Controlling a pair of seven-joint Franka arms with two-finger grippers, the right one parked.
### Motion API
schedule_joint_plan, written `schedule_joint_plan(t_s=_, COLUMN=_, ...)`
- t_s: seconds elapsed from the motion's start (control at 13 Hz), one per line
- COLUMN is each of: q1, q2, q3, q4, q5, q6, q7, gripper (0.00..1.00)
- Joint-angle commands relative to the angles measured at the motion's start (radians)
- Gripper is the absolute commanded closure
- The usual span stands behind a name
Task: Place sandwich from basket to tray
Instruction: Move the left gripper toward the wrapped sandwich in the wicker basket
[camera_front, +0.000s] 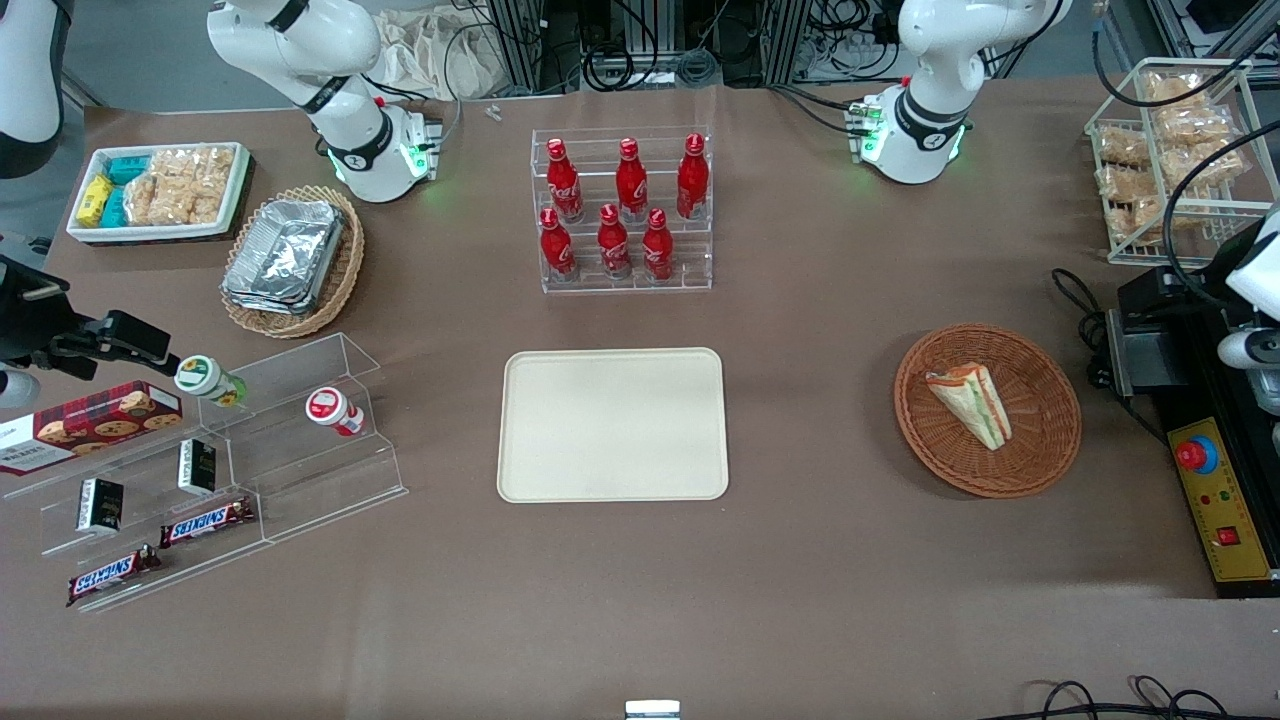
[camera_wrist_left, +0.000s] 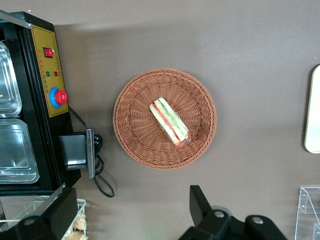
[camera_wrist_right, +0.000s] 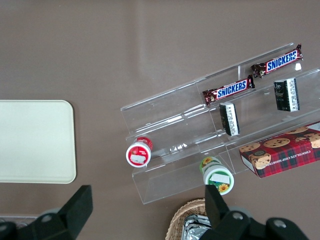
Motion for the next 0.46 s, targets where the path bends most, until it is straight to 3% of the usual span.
schedule_joint_plan(t_s=0.0, q1=-0.001, q2=-0.013, q3=-0.008, q4=0.016, q5=-0.013, q6=-0.031, q7=-0.038, gripper=0.0)
schedule_joint_plan(t_s=0.38, q1=0.001, q2=-0.016, q3=-0.005, q4=0.007, q5=-0.013, q6=-0.039, q7=-0.026, gripper=0.0)
